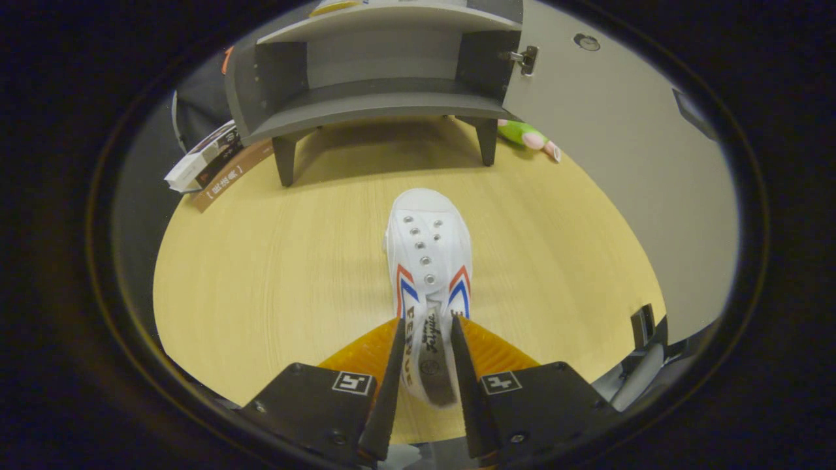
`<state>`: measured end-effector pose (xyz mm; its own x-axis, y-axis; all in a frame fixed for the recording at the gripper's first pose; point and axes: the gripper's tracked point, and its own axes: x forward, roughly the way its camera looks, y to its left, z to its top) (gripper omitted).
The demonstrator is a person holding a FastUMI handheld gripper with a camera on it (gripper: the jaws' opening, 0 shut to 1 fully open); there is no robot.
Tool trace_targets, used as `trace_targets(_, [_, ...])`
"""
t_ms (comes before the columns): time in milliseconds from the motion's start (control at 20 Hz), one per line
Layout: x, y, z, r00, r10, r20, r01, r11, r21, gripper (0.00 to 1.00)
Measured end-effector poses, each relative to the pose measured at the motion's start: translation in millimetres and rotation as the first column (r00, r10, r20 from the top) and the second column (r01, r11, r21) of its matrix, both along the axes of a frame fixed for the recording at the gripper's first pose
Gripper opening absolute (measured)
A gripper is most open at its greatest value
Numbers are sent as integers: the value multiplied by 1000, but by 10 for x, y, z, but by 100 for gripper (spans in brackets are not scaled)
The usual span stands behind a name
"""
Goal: Open the shoe cabinet door, grab the shoes and put them into the shoe cabinet, then close the shoe cabinet door.
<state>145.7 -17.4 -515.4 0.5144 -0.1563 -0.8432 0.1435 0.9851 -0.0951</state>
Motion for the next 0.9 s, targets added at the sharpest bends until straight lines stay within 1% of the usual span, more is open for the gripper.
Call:
trace_targets(150, [-13, 22, 58, 1000, 17, -2, -17, 999, 33, 45])
trace_targets(300, [13, 119, 151, 998, 60, 26, -61, 996, 67, 42])
trace_targets(350, [37, 145, 108, 997, 76, 25, -78, 994, 75, 40])
trace_targets(400, [21, 114, 29, 998, 64, -6, -63, 995, 72, 39])
trace_targets(500, [57, 155, -146, 998, 34, -56, -26, 991, 131, 37])
trace_targets(550, [90, 146, -195, 997, 11, -70, 0, 988, 152, 32])
trace_targets(600, [139, 177, -234, 997, 8, -75, 6, 983, 183, 30])
trace_targets(650, [169, 217, -286, 996, 27, -81, -9, 977, 212, 19])
trace_targets(750, [226, 224, -339, 996, 51, -78, -32, 972, 233, 6])
trace_targets(850, [233, 238, -352, 997, 44, -70, -29, 979, 201, 6])
trace_targets(900, [238, 274, -366, 996, 64, -62, -53, 984, 172, 5])
